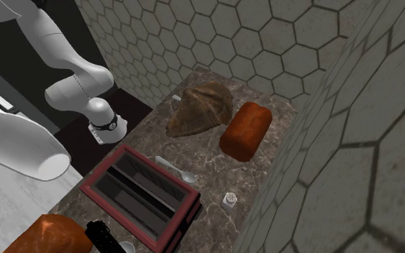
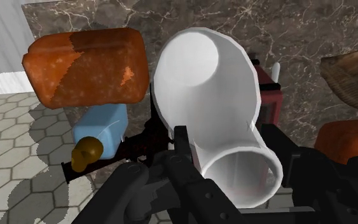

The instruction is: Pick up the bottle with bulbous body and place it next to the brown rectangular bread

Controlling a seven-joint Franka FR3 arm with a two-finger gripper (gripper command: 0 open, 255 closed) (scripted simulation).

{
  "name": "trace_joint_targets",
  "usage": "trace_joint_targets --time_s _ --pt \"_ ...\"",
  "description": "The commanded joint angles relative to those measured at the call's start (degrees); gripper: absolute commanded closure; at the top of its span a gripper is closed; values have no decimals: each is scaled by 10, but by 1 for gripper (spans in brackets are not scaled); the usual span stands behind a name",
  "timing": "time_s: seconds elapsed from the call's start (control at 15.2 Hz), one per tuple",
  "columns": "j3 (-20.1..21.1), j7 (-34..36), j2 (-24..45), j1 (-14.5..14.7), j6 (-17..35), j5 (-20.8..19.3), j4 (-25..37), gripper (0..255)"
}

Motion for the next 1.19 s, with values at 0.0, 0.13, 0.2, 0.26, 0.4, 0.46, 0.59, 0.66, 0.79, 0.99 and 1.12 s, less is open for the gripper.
trace_joint_targets --time_s 0.0,0.13,0.2,0.26,0.4,0.46,0.59,0.66,0.79,0.99,1.12 --pt "-1 0 -11 -2 15 -3 -24 255" --pt "-1 1 -20 -4 28 -5 -48 255" --pt "-1 1 -25 -5 35 -6 -59 255" --pt "-1 1 -30 -6 42 -7 -71 255" --pt "-2 2 -39 -8 56 -9 -93 255" --pt "-2 2 -43 -9 63 -10 -104 255" --pt "-3 3 -51 -11 76 -13 -126 255" --pt "-4 3 -55 -12 83 -14 -137 255" --pt "-5 3 -63 -14 96 -16 -158 255" --pt "-7 4 -74 -17 116 -20 -188 255" --pt "-8 4 -80 -19 129 -22 -208 255"
